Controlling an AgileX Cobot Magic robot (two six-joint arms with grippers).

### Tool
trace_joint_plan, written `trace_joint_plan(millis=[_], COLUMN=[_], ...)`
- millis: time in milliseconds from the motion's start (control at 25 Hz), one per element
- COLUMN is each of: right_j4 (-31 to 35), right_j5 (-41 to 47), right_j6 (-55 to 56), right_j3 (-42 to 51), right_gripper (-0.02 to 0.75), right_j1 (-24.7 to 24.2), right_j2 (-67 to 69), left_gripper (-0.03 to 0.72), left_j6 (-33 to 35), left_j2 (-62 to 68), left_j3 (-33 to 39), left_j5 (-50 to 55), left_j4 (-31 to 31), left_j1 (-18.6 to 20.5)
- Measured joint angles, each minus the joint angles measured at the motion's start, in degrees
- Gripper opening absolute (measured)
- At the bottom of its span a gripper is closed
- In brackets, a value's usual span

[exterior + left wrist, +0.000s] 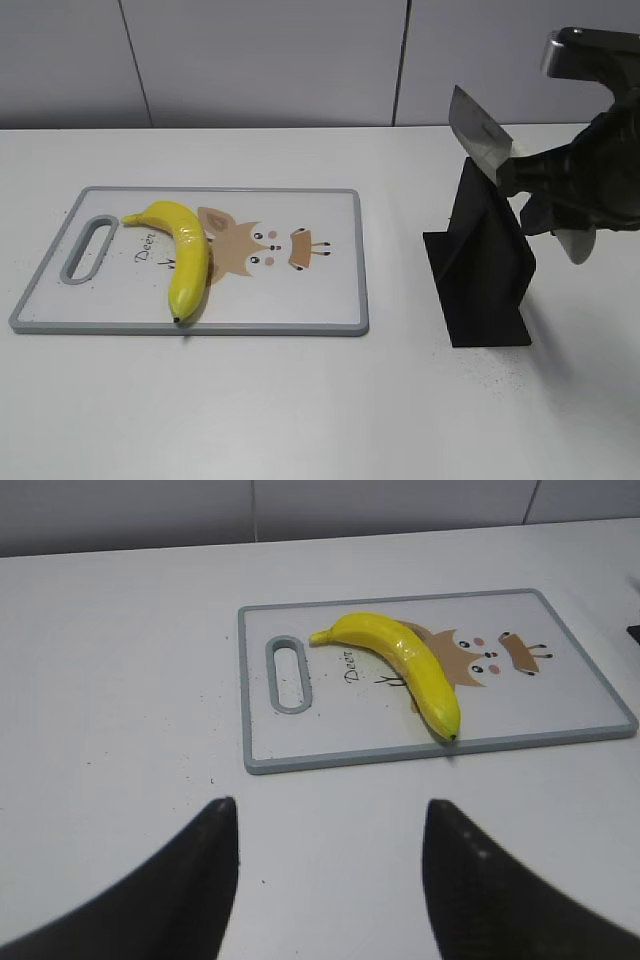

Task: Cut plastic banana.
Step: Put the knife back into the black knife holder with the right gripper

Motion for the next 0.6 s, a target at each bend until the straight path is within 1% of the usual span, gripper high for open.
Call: trace_joint_plan(millis=[360, 600], right_j4=[-0.76, -0.76], right_j5=[-1.29, -3.10], right_j6=[0.00, 1.01], right_j3=[0.00, 0.00], right_gripper=[0.181, 0.181], right_j1=[0.00, 0.00], right_j2=[4.43, 5.01], left_gripper=[0.564, 0.564], left_j6=[0.00, 0.00], left_j2=[0.00, 0.00], left_j3=[0.00, 0.00], left_j5=[0.00, 0.00], left_j4=[0.00, 0.00], left_j1=[0.00, 0.00])
